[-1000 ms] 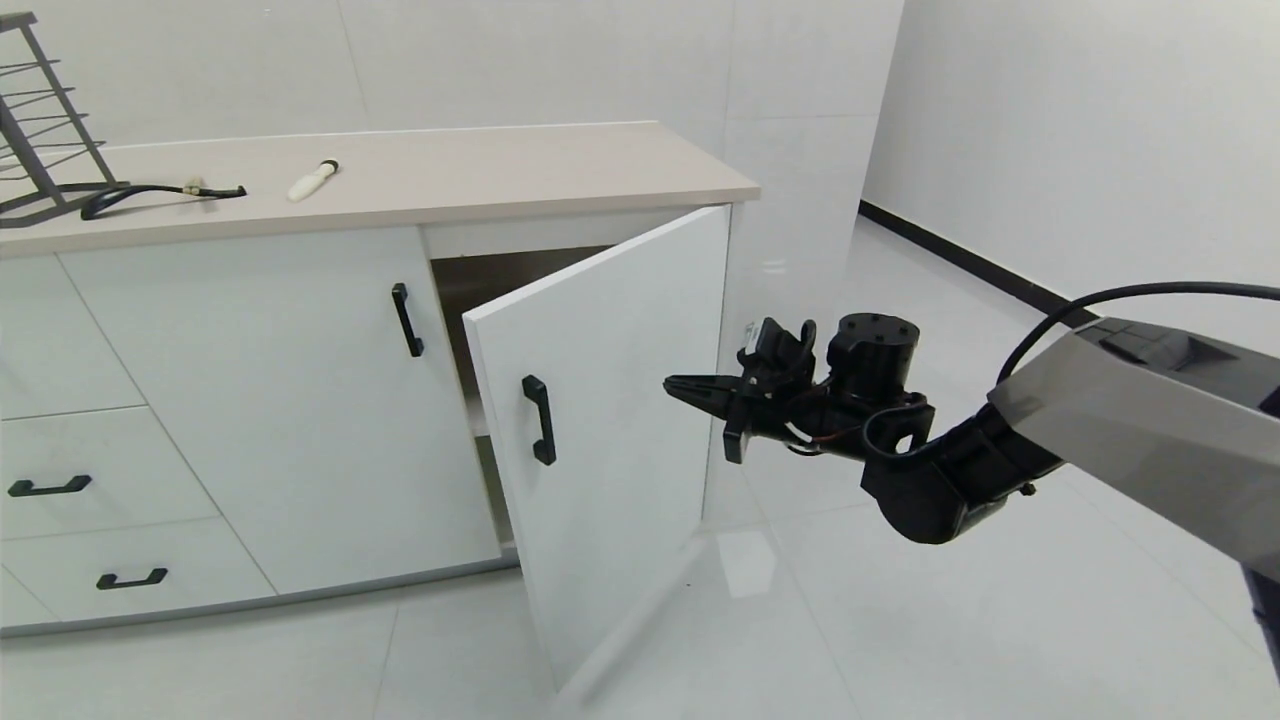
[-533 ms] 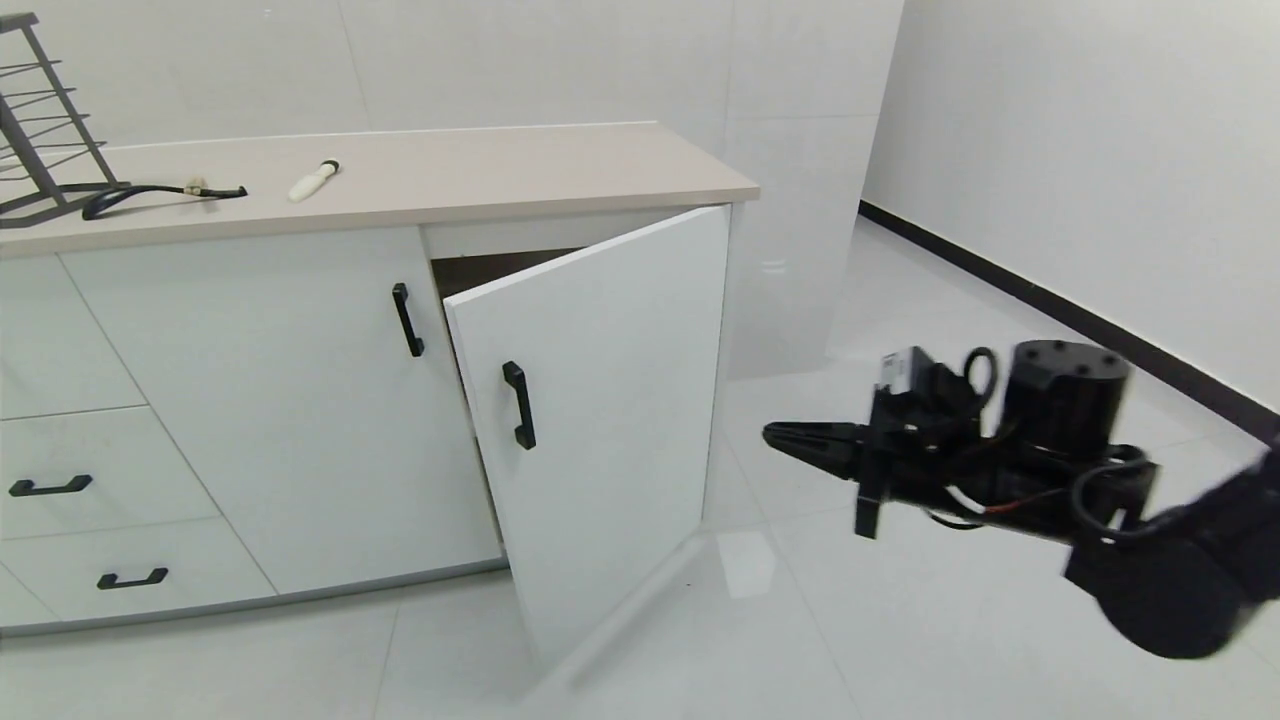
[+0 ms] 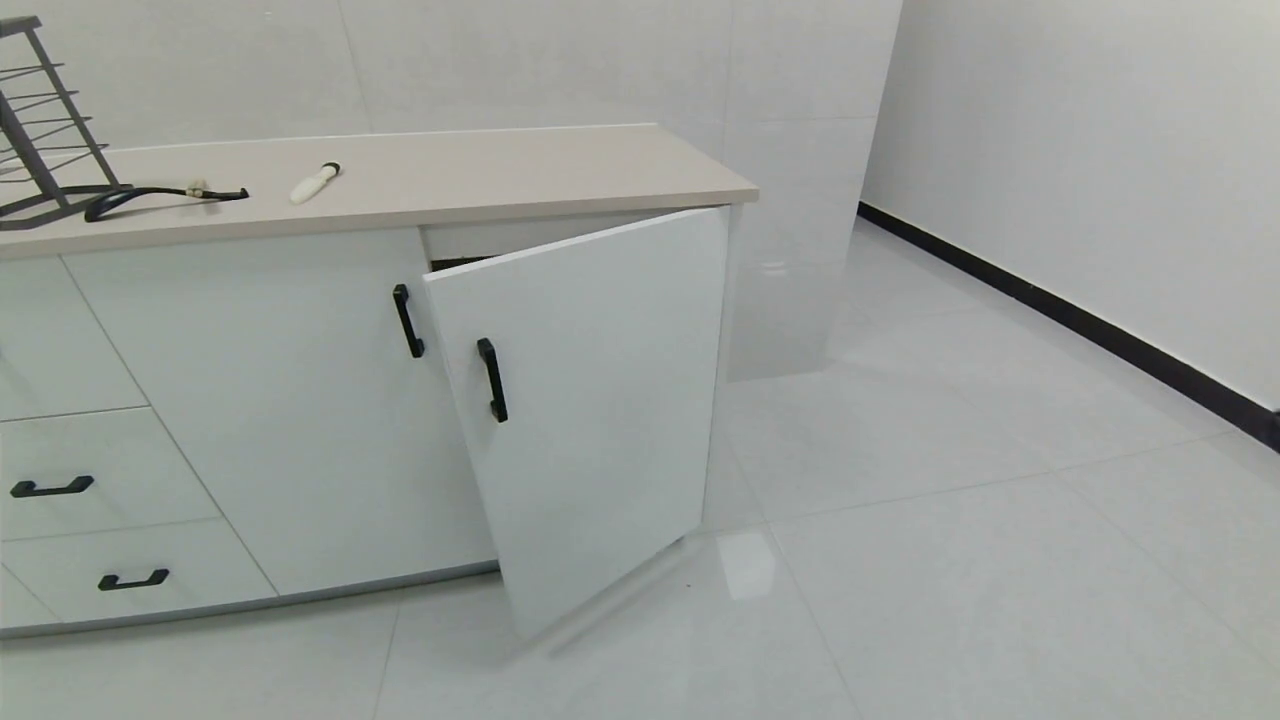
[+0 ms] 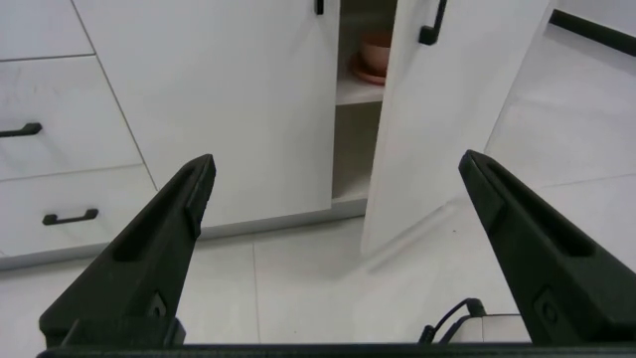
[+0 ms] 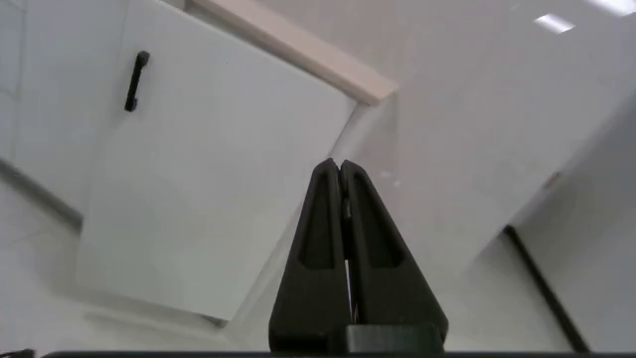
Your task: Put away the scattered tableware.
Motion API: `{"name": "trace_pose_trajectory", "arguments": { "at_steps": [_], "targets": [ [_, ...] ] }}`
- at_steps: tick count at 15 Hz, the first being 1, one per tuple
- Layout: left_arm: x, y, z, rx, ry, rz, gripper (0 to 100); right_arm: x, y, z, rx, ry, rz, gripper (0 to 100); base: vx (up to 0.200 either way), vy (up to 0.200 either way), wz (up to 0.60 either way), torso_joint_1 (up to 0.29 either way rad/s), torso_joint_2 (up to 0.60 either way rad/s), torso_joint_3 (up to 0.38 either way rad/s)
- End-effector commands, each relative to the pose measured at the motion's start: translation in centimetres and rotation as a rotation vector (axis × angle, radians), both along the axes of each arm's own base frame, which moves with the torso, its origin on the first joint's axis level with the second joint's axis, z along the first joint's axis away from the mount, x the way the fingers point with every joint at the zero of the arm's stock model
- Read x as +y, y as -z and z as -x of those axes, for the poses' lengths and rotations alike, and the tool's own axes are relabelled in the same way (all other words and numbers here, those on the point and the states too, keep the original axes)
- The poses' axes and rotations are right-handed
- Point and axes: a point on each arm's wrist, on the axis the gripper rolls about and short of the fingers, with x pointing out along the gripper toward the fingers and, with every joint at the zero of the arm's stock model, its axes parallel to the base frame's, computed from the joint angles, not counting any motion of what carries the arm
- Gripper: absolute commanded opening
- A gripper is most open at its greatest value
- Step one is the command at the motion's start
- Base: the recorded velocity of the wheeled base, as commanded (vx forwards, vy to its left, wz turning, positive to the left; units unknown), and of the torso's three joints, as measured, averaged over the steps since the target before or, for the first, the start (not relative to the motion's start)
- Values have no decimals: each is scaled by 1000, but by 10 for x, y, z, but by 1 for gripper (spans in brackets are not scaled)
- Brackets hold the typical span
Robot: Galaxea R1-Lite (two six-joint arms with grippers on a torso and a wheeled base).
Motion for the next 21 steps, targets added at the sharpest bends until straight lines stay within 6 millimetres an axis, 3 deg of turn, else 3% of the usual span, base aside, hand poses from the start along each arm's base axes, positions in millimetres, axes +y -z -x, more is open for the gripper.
{"name": "trace_pose_trajectory", "arguments": {
  "at_steps": [1,2,3,4,6,7,9,14,21],
  "targets": [
    [0,0,0,-2,0,1,100,4,35,84,-169,66,-9,0,0,0,0,0,0,0],
    [0,0,0,-2,1,1,100,5,48,98,-170,85,-21,0,0,0,0,0,0,0],
    [0,0,0,0,0,-1,100,5,49,99,-168,87,-24,0,0,0,0,0,0,0],
    [0,0,0,0,0,-1,100,3,64,108,-139,172,-64,0,0,0,0,0,0,0],
    [0,0,0,0,1,-1,100,0,71,101,-2,262,-184,0,0,0,0,0,0,0],
    [0,0,0,0,0,1,100,-3,98,96,307,419,-313,0,0,0,0,0,0,0],
    [0,0,0,-2,-2,2,100,-8,114,97,467,637,-390,0,0,0,0,0,0,0],
    [0,0,0,0,-5,1,100,-8,113,96,450,630,-402,0,0,0,0,0,0,0],
    [0,0,0,0,-6,1,100,-8,113,96,452,630,-406,0,200,29,0,2,-1,0]
  ]
}}
